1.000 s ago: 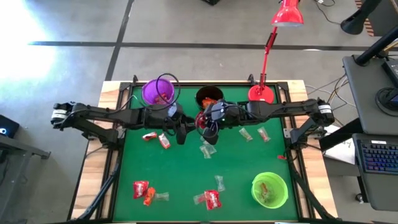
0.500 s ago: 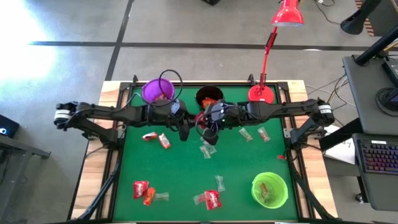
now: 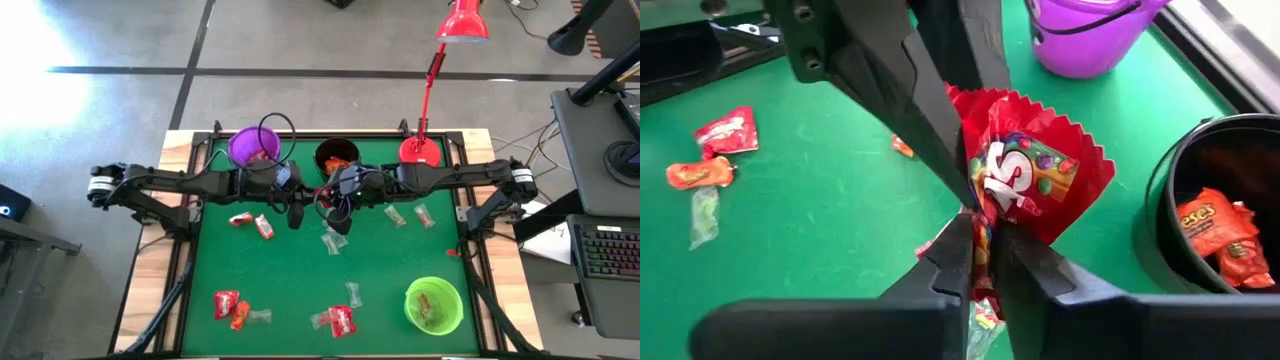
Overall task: Sort candy
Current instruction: Put the red candy into the purple bucket
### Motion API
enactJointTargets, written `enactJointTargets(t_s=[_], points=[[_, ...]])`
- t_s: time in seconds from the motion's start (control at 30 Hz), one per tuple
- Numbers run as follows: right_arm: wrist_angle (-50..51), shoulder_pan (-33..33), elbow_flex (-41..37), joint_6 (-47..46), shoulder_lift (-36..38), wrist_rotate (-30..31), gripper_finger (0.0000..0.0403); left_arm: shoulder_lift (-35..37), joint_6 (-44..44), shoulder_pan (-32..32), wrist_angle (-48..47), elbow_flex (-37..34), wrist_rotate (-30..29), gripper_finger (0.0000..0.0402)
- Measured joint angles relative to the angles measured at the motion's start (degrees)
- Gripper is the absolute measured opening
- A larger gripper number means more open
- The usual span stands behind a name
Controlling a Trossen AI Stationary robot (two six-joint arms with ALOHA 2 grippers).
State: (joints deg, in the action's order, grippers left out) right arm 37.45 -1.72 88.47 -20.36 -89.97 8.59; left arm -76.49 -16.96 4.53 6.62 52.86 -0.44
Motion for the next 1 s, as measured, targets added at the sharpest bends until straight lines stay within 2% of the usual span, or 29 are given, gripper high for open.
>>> enactJointTargets(t_s=[0.27,0.4,0.5,0.73,1.0], points=[[-0.42,0.22,0.00,-0.02,-0.02,-0.03,0.0121,0.28,1.51,0.33,-2.83,-0.04,-0.13,0.0003],[2.01,0.22,0.00,0.46,0.65,0.06,0.0144,1.22,2.77,1.19,-7.27,-0.04,-2.04,0.0003],[4.08,0.22,0.00,0.24,1.05,0.26,0.0151,2.55,4.07,2.28,-11.32,-0.04,-4.98,0.0002],[6.34,0.73,0.00,0.58,1.28,0.46,0.0147,4.53,6.58,6.77,-21.80,-0.05,-7.20,0.0002],[6.40,4.69,0.00,1.03,1.33,2.15,0.0137,4.56,7.93,13.44,-30.22,-0.07,-9.69,0.0002]])
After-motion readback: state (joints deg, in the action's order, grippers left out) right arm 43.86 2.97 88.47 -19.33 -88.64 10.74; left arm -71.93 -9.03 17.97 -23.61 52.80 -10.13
